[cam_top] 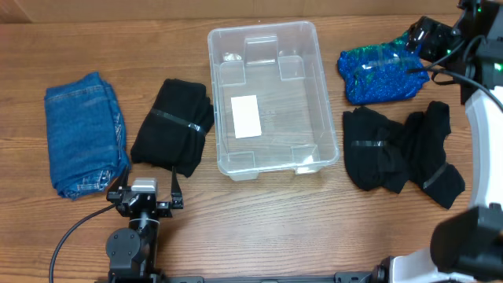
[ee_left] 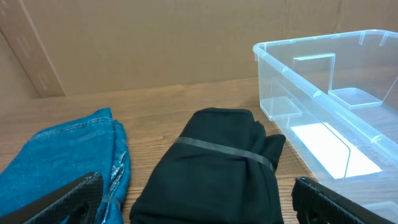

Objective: Pack container
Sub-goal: 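Reach the right gripper to the blue sparkly bundle and grasp it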

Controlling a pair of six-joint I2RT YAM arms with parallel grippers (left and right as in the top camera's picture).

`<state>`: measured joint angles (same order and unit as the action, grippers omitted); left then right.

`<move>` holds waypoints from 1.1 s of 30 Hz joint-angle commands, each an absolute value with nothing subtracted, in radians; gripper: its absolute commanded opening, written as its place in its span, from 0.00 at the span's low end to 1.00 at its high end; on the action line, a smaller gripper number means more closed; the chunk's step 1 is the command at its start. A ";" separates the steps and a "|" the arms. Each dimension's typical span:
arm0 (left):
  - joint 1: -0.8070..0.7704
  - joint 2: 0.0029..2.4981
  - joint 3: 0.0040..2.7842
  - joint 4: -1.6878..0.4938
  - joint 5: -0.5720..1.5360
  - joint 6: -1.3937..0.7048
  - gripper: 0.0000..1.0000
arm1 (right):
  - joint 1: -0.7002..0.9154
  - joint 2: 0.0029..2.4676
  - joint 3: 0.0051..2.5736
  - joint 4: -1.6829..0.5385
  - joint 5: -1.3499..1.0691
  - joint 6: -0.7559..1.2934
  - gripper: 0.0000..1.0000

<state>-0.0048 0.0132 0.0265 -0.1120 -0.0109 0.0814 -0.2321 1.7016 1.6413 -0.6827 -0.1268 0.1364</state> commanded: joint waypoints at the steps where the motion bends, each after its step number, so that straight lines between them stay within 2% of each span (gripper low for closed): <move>1: 0.001 0.004 0.022 -0.111 -0.003 0.090 1.00 | -0.279 1.800 1.676 -0.686 -0.125 0.131 1.00; 10: 0.001 0.004 0.022 -0.111 -0.003 0.090 1.00 | -0.331 1.965 1.676 -0.577 -0.135 0.025 1.00; 19: 0.001 0.004 0.022 -0.111 -0.003 0.090 1.00 | -0.329 2.121 1.674 -0.452 -0.133 0.025 1.00; 28: 0.001 0.004 0.022 -0.111 -0.003 0.090 1.00 | -0.328 2.300 1.674 -0.445 -0.133 -0.035 1.00; 33: 0.001 0.004 0.022 -0.111 -0.003 0.090 1.00 | -0.328 2.308 1.673 -0.480 -0.133 -0.035 1.00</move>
